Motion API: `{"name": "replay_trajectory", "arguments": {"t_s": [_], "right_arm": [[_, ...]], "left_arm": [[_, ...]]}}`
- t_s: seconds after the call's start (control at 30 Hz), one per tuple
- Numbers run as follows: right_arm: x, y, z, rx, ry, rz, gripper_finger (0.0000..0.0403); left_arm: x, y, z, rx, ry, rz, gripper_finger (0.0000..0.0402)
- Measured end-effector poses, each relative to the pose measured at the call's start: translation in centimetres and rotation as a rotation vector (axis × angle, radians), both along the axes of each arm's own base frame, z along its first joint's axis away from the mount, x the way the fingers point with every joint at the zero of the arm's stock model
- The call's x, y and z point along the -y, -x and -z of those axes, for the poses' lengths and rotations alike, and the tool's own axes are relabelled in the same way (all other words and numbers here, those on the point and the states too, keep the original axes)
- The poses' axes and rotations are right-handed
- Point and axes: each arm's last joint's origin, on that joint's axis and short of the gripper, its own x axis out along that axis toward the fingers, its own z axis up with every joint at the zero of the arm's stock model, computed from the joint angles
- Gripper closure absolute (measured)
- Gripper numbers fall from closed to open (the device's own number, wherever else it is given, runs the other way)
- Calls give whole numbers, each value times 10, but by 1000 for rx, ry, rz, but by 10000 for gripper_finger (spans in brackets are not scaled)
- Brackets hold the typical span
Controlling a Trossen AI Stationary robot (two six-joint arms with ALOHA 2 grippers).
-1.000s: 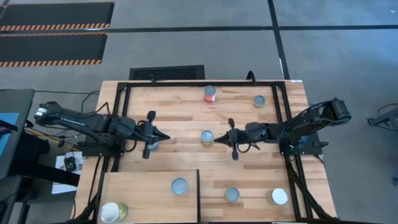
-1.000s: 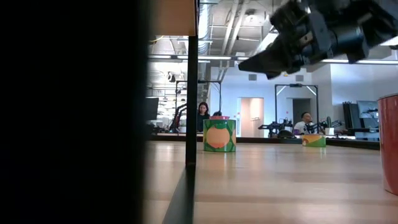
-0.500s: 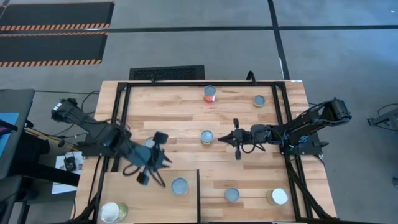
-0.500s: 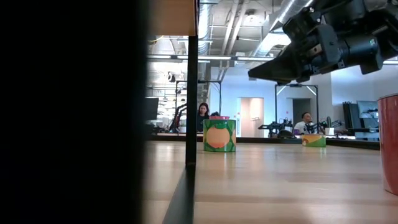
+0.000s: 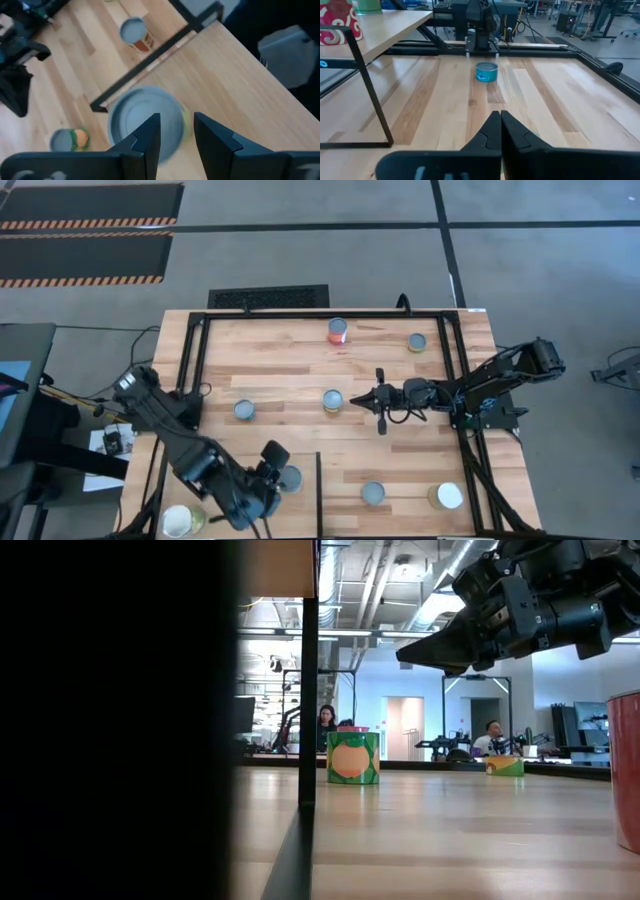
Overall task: Pick and place cans onto a shelf
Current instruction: Put the canned spaghetti sauce on the shelf
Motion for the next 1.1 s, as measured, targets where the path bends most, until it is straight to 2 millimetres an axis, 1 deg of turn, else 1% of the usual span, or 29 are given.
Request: {"name": "replay_trajectory", "arguments": {"t_s": [0.13,0.37,0.5,0.77,0.93,1.0,1.1], "right_arm": [[0,0,0,2,-1,0,394],[0,0,-2,22,2,-1,394],[0,0,-2,21,6,-1,394],[0,-1,-4,35,4,-1,394],[-2,-1,-6,64,3,-8,394],[-2,-1,-7,75,3,-8,394],[-2,-1,-8,81,3,-8,394]], "left_arm": [[7,-3,6,-10,-32,1,294],[0,-4,8,-24,-39,-88,298],[-5,-5,9,-60,-21,-123,315],[-6,-8,12,-74,-8,-148,344],[-4,-10,16,-104,-1,-126,387],[-4,-10,14,-120,20,-118,396],[-3,-6,5,-171,92,-162,398]]}}
